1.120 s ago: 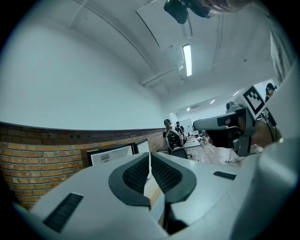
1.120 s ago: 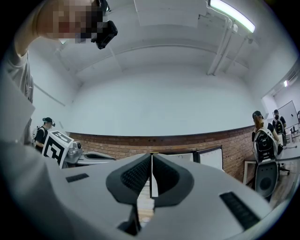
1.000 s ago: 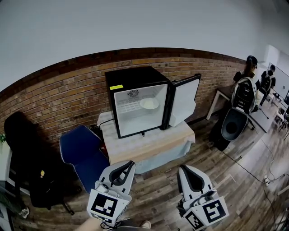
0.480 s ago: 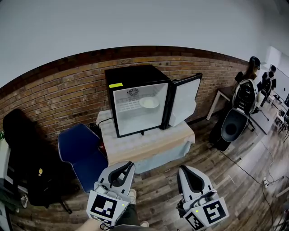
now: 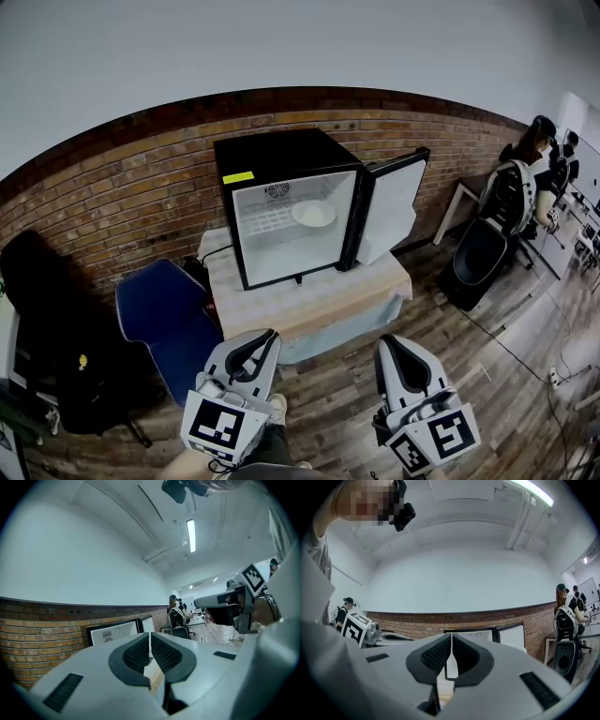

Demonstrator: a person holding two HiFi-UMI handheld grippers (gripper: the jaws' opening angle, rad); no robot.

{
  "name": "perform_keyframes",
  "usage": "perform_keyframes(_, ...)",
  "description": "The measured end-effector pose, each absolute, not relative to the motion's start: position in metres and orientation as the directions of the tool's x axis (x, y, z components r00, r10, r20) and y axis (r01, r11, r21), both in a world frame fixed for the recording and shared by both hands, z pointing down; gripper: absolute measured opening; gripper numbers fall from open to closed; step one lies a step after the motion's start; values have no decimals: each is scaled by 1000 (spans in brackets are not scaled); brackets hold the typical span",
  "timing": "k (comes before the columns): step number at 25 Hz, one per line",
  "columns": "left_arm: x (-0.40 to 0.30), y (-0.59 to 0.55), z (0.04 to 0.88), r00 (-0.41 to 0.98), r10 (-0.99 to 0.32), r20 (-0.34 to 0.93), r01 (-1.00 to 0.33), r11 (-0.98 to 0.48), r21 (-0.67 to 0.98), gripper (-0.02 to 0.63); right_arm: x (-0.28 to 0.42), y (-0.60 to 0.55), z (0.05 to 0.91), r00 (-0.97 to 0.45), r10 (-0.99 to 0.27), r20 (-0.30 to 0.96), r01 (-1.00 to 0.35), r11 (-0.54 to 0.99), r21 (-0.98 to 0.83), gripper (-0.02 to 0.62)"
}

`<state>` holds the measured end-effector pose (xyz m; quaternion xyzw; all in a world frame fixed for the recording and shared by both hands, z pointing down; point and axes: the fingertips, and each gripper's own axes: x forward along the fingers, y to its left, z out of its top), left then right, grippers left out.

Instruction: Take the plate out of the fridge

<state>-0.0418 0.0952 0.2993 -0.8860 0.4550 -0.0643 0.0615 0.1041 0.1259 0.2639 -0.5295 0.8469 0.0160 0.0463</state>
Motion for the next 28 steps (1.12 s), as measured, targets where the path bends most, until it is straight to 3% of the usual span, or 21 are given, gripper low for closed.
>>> perform_keyframes(28,-51,-131,312,610,-787,91,-775,-616,-137,26,78,-104,276,-413,-911,-8,-911,413,-4,34)
